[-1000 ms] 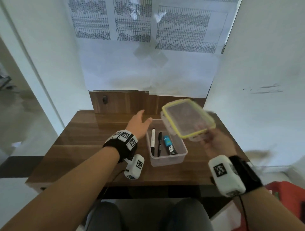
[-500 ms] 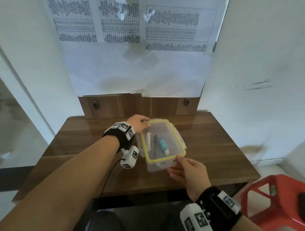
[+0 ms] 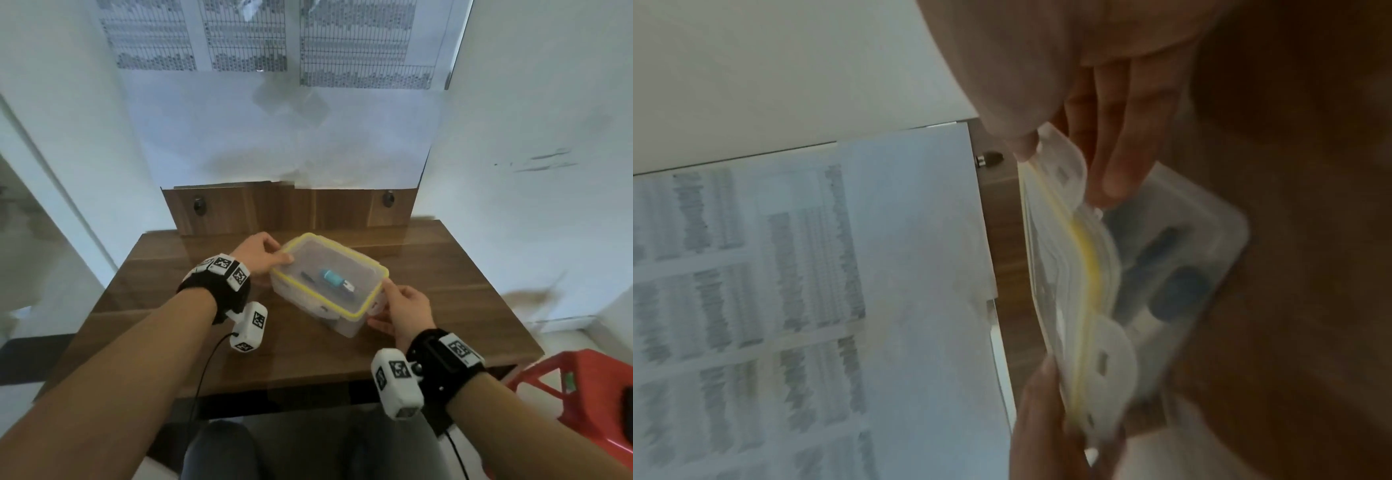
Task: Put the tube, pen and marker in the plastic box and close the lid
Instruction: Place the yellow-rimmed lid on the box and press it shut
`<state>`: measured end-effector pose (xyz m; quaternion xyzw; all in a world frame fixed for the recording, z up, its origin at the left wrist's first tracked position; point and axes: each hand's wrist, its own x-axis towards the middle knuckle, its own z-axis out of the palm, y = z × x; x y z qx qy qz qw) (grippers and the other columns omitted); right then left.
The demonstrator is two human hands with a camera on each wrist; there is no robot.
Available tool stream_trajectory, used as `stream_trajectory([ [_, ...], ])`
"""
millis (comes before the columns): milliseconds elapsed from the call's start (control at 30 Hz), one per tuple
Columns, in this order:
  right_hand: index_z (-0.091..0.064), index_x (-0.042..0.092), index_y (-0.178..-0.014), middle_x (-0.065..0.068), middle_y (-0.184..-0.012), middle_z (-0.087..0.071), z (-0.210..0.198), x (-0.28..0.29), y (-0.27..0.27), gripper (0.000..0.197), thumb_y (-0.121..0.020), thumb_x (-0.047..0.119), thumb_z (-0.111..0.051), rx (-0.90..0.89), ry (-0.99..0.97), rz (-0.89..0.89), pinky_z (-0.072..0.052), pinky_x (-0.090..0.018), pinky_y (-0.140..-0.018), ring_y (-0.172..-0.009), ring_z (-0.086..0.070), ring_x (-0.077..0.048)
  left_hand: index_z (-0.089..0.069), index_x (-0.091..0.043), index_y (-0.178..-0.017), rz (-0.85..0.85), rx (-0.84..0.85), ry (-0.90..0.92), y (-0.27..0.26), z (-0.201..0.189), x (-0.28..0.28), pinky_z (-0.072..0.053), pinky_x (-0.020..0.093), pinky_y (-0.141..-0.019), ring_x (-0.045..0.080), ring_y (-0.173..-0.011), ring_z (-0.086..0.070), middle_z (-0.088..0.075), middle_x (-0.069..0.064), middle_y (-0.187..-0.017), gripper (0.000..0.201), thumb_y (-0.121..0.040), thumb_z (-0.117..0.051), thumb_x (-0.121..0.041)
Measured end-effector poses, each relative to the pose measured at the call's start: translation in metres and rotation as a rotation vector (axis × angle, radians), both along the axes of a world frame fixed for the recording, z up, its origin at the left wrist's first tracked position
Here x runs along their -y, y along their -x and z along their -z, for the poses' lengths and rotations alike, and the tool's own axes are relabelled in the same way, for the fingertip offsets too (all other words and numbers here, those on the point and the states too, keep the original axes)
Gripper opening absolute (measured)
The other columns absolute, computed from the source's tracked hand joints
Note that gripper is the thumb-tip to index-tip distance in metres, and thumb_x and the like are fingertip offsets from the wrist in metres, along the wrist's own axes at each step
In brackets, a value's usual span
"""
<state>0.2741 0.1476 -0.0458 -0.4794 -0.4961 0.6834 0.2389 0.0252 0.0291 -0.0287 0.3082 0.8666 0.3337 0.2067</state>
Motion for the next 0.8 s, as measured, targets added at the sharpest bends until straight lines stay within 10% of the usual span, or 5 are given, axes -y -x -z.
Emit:
stream_trajectory([
  [100, -0.064, 0.005, -0.099, -0.011, -0.062, -0.059, -0.002, -0.022, 0.025, 0.030, -0.091, 0.034, -0.060, 0.107, -0.148, -0.004, -0.044, -0.028, -0.043, -0.044, -0.049, -0.021, -0.042, -0.024, -0.142, 0.009, 0.086, -0.061, -0.012, 0.009, 0.024, -0.055, 0.044, -0.086, 0.024, -0.119, -0.054, -0.052, 0.004, -0.138, 0.070, -0.081, -0.074, -0.038],
  [233, -0.069, 0.007, -0.102, -0.009, -0.069, -0.066, -0.005, -0.043, 0.057, 0.039, -0.084, 0.042, -0.065, 0.202, -0.263, -0.115, -0.047, -0.029, -0.050, -0.047, -0.054, -0.022, -0.042, -0.041, -0.140, -0.154, 0.145, -0.157, -0.031, 0.015, 0.048, -0.057, 0.033, -0.052, 0.025, -0.101, -0.061, -0.053, -0.003, -0.126, 0.062, -0.083, -0.068, -0.043],
  [300, -0.068, 0.007, -0.101, -0.008, -0.066, -0.064, -0.010, -0.044, 0.061, 0.033, -0.086, 0.036, -0.067, 0.162, -0.249, -0.168, -0.049, -0.032, -0.049, -0.050, -0.055, -0.022, -0.043, -0.040, -0.140, -0.205, 0.045, -0.155, -0.041, 0.016, 0.053, -0.060, 0.040, -0.069, 0.027, -0.105, -0.062, -0.057, -0.003, -0.125, 0.061, -0.083, -0.065, -0.050],
  [466, -0.064, 0.009, -0.121, -0.010, -0.111, -0.070, -0.006, -0.039, 0.048, 0.041, -0.085, 0.027, -0.066, 0.113, -0.400, -0.262, -0.054, -0.048, -0.092, -0.099, -0.067, -0.025, -0.041, -0.023, -0.146, -0.242, -0.003, -0.166, -0.041, 0.017, 0.045, -0.037, 0.042, -0.111, 0.029, -0.134, -0.045, -0.046, 0.006, -0.149, 0.069, -0.088, -0.053, -0.057],
  [800, -0.027, 0.010, -0.151, -0.009, -0.156, -0.031, -0.004, -0.018, 0.042, 0.058, -0.096, 0.010, -0.046, 0.213, -0.656, -0.494, -0.029, -0.035, -0.114, -0.141, -0.033, -0.025, -0.011, -0.014, -0.156, -0.312, 0.115, -0.163, -0.050, 0.019, 0.015, -0.030, 0.036, -0.110, 0.033, -0.141, -0.035, -0.027, 0.013, -0.159, 0.060, -0.103, -0.034, -0.033],
])
